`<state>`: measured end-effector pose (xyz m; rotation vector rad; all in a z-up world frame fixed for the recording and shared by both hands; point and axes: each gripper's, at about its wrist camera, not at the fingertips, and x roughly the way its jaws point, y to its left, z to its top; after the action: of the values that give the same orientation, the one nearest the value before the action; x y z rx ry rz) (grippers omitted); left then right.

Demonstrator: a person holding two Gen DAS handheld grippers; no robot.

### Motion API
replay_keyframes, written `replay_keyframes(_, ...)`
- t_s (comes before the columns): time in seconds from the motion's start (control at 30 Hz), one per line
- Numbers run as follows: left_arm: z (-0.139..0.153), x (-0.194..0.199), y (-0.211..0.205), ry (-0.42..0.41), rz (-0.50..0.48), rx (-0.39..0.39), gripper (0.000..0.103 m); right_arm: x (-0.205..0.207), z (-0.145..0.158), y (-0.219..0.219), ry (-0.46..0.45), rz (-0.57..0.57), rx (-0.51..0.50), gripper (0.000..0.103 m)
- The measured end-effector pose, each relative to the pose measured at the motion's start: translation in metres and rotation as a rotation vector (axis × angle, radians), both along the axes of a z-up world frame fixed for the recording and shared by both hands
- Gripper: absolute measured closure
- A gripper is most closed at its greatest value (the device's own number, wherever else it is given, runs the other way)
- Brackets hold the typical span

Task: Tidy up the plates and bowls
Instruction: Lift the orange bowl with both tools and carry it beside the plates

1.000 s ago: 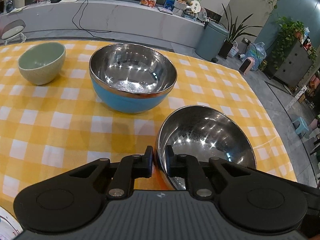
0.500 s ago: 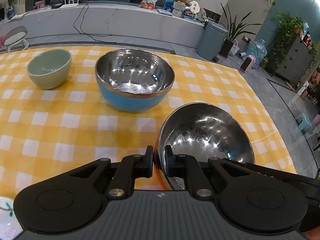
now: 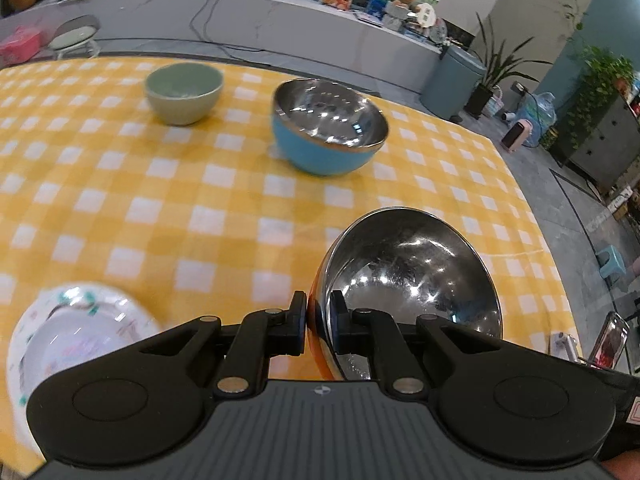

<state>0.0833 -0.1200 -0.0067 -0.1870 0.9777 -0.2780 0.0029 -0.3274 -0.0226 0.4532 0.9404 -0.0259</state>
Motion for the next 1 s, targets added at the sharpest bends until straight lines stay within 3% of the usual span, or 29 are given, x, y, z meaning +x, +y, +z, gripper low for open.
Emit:
replay_keyframes(0.37, -0.004, -0.040, 0.027, 0.061, 0.051, -0.026, 0.090, -0.029, 0.007, 0.022, -0.014, 0.085, 0.001, 0.093)
replay_keyframes(1.0, -0.023, -0.059, 0.037, 0.175, 0.041, -0.047, 0.088, -0.044, -0.015, 0.017, 0.102, 0.102, 0.086, 0.094)
